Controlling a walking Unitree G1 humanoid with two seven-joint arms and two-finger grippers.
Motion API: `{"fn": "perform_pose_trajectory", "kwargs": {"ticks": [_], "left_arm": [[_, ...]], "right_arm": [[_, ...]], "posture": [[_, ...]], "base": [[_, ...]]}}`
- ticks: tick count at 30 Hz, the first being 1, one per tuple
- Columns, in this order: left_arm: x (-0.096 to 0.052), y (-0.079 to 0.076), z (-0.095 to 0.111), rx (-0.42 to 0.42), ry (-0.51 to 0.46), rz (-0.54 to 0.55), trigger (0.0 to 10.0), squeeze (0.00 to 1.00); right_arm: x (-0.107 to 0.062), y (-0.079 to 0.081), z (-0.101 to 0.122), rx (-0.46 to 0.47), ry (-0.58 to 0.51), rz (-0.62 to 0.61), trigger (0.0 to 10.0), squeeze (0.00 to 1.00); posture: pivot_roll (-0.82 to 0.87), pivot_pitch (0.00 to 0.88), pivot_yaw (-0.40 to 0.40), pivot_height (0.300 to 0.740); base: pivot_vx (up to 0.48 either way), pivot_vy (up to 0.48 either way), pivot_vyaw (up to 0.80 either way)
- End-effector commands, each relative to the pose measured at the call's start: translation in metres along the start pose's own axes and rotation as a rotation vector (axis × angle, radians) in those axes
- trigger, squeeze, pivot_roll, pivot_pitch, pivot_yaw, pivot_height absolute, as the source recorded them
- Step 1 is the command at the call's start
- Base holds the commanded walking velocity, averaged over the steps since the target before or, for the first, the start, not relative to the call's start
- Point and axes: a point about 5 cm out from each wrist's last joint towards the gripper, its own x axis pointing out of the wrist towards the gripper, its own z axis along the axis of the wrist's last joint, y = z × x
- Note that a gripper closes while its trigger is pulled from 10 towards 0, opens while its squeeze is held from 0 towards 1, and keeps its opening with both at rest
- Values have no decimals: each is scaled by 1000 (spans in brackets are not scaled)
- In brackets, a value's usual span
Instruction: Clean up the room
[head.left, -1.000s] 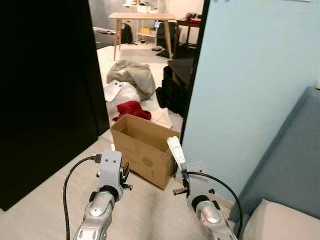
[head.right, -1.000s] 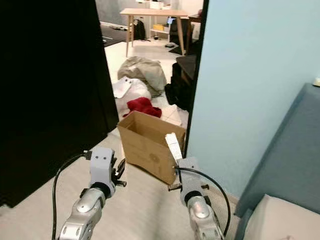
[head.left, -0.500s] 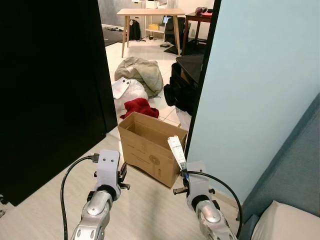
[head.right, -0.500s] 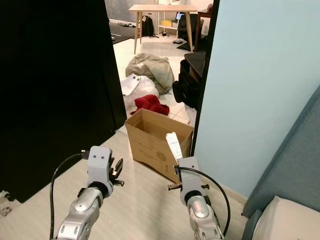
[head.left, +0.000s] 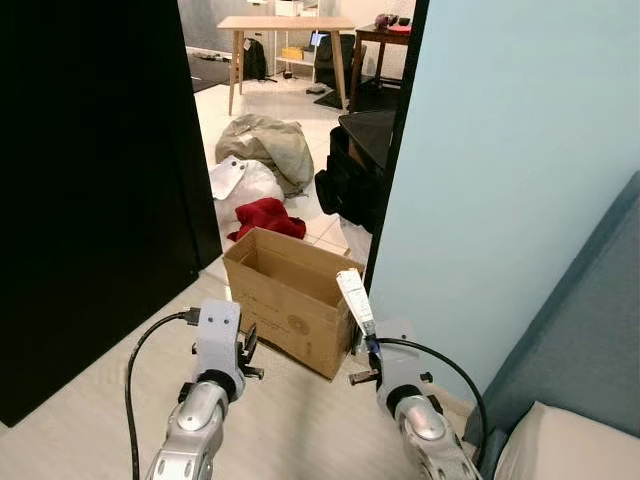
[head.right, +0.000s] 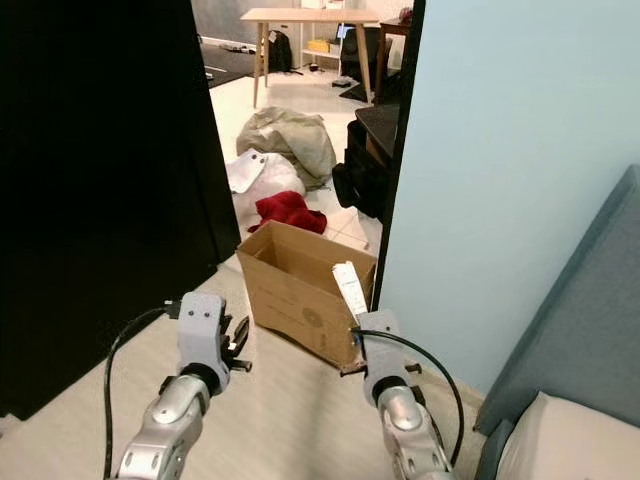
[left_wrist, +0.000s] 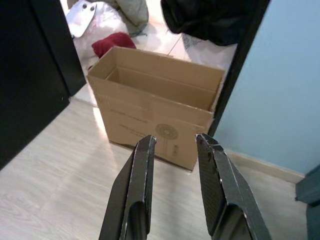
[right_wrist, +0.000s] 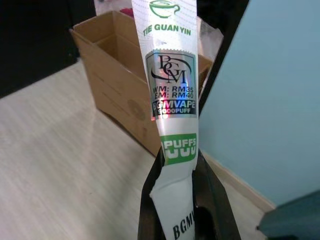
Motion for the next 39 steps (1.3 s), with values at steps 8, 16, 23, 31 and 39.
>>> {"fn": "perform_pose_trajectory", "kwargs": {"ticks": [8,16,23,31,39], "left_arm": [[0,2,0,2,-1,2,10000,0],[-1,2,-1,2,-2,3,10000,0],[-1,1,0,1,-4,3,10000,0],[-2,3,-1,6,-2,0,10000,0],[0,3,-1,17,3,-19,10000,0]], "right_arm": [[1,1,0,15,-1,1,10000,0],[1,0,0,10,-2,3,10000,0],[1,-1,0,9,-2,3,10000,0],[1,-1,-2,18,3,-10,10000,0],[-1,-4,-6,30,16,-44,10000,0]], "posture": [[11,47,-6,739],[11,49,-11,739],[11,51,-11,739],[16,50,-5,739],[15,47,11,739]], "base": [[304,0,0],[301,0,0],[295,0,0],[294,0,0],[289,0,-467]]}}
